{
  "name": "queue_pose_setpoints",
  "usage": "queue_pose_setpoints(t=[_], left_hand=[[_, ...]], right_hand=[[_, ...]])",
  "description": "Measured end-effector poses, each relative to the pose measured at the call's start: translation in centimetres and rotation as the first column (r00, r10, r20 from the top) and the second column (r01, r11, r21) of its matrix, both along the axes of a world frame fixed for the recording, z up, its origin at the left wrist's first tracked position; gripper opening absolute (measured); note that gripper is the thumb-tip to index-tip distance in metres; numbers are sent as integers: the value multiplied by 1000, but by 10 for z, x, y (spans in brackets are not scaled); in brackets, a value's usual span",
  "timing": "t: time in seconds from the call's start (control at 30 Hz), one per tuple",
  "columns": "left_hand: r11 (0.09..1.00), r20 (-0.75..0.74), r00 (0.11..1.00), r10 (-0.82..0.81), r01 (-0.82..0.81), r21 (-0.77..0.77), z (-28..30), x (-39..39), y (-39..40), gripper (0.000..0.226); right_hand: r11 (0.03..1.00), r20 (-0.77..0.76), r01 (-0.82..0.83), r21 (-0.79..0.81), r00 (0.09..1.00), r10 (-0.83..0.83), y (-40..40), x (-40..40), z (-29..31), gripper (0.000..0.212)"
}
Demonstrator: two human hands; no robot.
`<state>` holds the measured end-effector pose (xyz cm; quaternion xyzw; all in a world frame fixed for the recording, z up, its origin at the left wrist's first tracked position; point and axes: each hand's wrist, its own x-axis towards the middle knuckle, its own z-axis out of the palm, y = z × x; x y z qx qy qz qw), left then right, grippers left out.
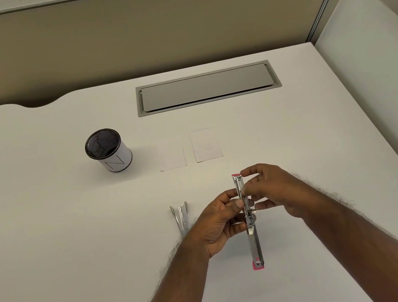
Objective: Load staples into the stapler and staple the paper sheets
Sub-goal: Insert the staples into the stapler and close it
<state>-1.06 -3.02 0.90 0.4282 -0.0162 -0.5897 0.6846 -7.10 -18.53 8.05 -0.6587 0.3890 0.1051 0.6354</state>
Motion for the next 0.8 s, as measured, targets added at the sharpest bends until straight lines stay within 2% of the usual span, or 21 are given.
queue_pose_setpoints(t=[0.2, 0.33, 0.43, 0.5, 0.57, 0.63, 0.7, 0.8], left_hand=[[1000, 0, 1000, -13, 13, -1, 1, -1, 2, 45], [1000, -7, 1000, -8, 8, -12, 1, -2, 4, 37], [999, -28, 999, 36, -36, -9, 2, -1, 5, 35], [998, -32, 997, 64, -64, -7, 3, 0, 6, 37], [997, -27, 996, 80, -80, -2, 4, 1, 7, 39], [996, -25, 995, 94, -94, 3, 5, 1, 7, 39], [994, -35, 994, 106, -105, 5, 6, 1, 6, 39], [993, -50, 992, 115, -115, 1, 7, -1, 4, 39]], right_hand=[[989, -4, 40, 144, 999, -40, 1, -5, 0, 31], [978, 57, 79, 191, 994, -91, 5, -10, 3, 23], [995, 165, 103, 3, 981, -102, 5, -16, 7, 10], [984, 267, 27, -178, 963, 22, 4, -24, 10, 3], [956, 328, -96, -277, 926, 188, 6, -33, 13, 11], [907, 339, -172, -384, 887, 312, 9, -39, 13, 21], [835, 338, -191, -517, 850, 404, 12, -41, 12, 20], [754, 321, -128, -645, 850, 419, 14, -40, 10, 15]])
